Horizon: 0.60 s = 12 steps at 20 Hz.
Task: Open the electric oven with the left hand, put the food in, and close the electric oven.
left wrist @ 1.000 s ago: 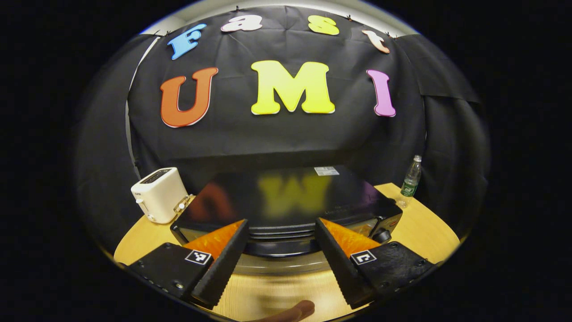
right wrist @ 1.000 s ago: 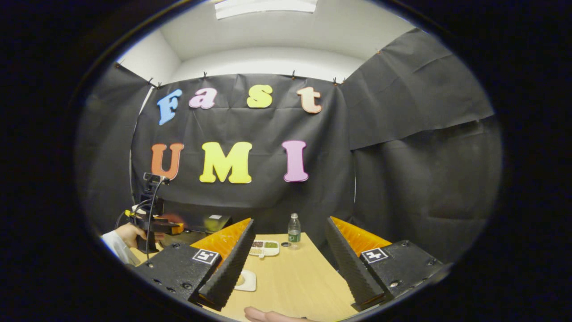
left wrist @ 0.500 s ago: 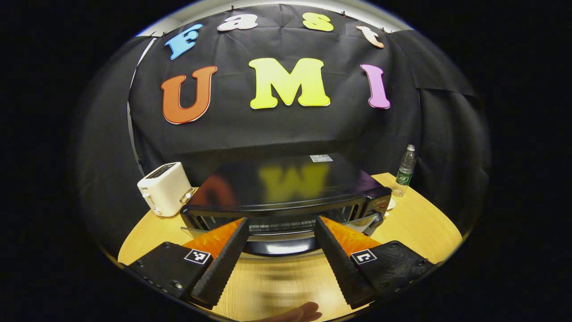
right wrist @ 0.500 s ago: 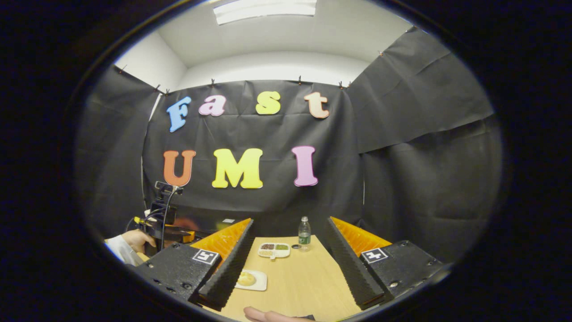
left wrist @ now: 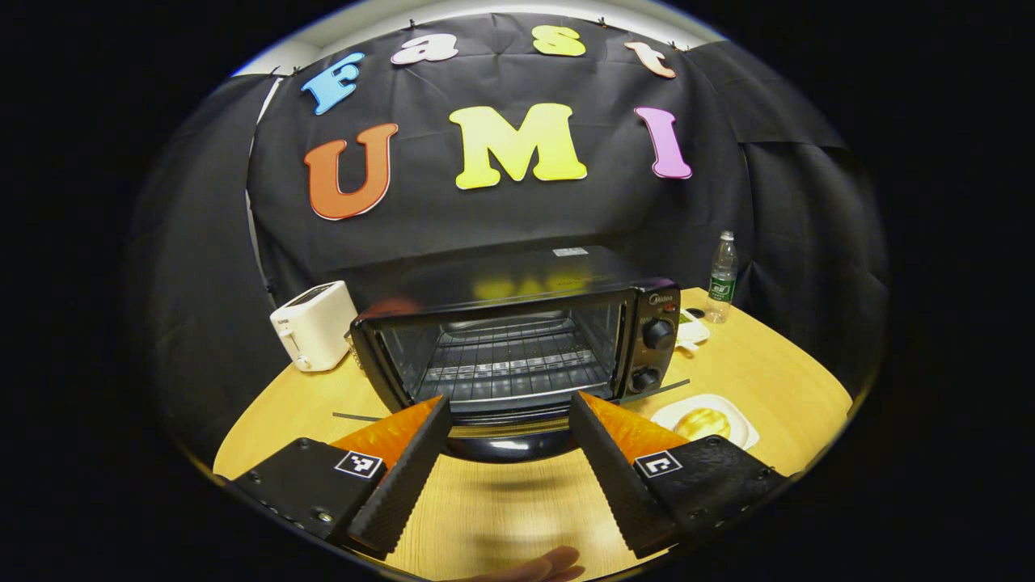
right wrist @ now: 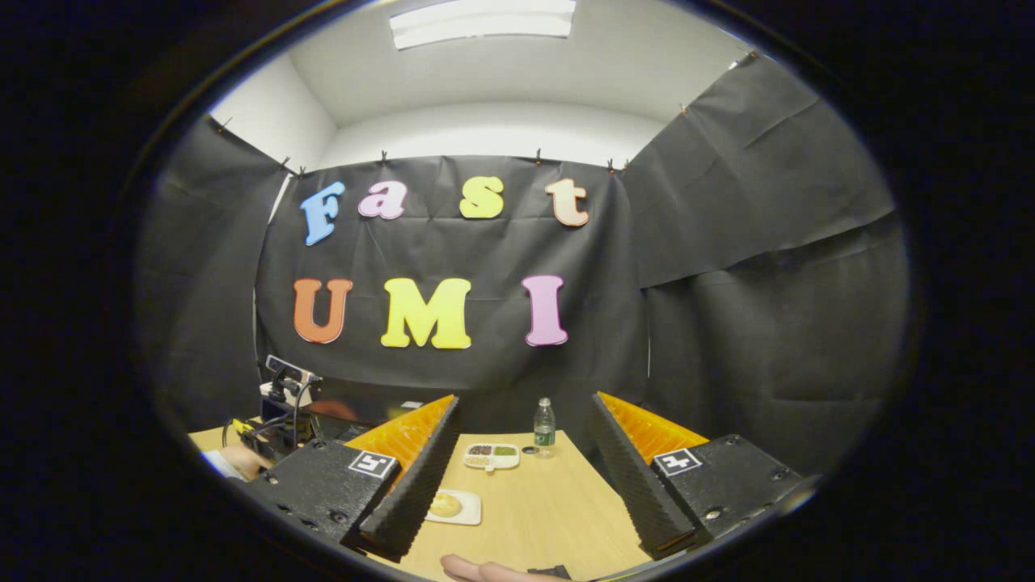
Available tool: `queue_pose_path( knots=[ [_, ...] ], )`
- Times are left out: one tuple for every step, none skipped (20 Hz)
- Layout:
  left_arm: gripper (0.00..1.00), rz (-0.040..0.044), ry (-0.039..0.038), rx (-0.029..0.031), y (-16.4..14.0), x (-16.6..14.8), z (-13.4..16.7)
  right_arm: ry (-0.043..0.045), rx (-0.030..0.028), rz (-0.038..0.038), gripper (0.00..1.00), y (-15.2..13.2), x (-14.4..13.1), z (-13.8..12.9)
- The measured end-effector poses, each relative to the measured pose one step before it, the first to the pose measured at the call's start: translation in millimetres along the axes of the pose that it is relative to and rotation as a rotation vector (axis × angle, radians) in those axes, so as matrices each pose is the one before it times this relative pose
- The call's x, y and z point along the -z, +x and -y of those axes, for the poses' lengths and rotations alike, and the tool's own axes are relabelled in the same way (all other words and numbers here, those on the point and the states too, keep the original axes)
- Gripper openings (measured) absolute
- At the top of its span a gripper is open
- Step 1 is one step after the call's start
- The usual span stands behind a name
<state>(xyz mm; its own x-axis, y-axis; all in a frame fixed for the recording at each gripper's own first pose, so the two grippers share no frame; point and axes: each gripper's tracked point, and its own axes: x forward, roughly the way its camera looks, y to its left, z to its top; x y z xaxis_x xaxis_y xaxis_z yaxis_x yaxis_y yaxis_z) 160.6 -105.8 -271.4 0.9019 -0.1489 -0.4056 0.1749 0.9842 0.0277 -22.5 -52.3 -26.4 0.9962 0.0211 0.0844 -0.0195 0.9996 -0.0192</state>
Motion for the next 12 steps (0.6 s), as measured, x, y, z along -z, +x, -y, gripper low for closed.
queue_pose_path(
  knots=[
    [0.98, -0.00256, -0.02493, 0.00200, -2.44, 8.67, 0.78, -0.00019, -0.00533, -0.00130, 0.94, -1.22, 0.40, -2.70],
    [0.98, -0.00432, -0.02190, 0.00156, -2.64, 6.22, 0.89, -0.00202, -0.00243, -0.00091, 0.95, -2.09, -0.17, -1.66],
    [0.98, 0.00363, -0.01075, 0.00037, -2.90, 5.23, 0.33, -0.00160, -0.00098, 0.00157, 0.95, -1.57, -0.07, -0.70],
    [0.98, 0.00470, 0.00010, -0.00087, -1.72, 3.22, 1.22, -0.00039, -0.00177, 0.00131, 0.95, -1.02, -0.67, -0.74],
    [0.98, 0.01308, 0.00806, -0.00124, -0.27, 2.57, 1.11, 0.00058, 0.00099, 0.00060, 0.95, -0.33, 0.22, -0.74],
    [0.98, 0.00358, -0.00082, -0.00173, -0.10, 2.93, -0.42, -0.00056, -0.00073, 0.00102, 0.95, -1.57, -0.88, -0.96],
    [0.98, 0.00374, -0.00336, -0.00025, -1.47, 3.99, 0.33, -0.00036, 0.00040, 0.00115, 0.95, 0.47, 1.15, -0.24],
    [0.98, -0.00345, -0.00297, 0.00000, -0.76, 3.75, 0.52, -0.00092, 0.00145, 0.00009, 0.95, 0.03, 0.84, -0.33],
    [0.98, 0.00149, 0.00030, -0.00026, -0.83, 3.09, 0.86, -0.00067, 0.00165, 0.00218, 0.94, -0.90, 0.45, -0.64],
    [0.98, -0.00813, -0.00062, -0.00072, -0.89, 4.52, -0.86, -0.00171, 0.00110, 0.00043, 0.95, 0.39, 0.31, -0.79],
    [0.98, 0.00034, -0.00007, -0.00104, -1.22, 5.16, 0.91, 0.00145, 0.00084, -0.00090, 0.95, -0.21, 1.61, -0.21],
    [0.98, -0.00766, 0.00407, -0.00002, -0.26, 4.45, 1.11, 0.00686, -0.00429, -0.00330, 0.95, 0.26, 1.00, -1.24]
  ],
)
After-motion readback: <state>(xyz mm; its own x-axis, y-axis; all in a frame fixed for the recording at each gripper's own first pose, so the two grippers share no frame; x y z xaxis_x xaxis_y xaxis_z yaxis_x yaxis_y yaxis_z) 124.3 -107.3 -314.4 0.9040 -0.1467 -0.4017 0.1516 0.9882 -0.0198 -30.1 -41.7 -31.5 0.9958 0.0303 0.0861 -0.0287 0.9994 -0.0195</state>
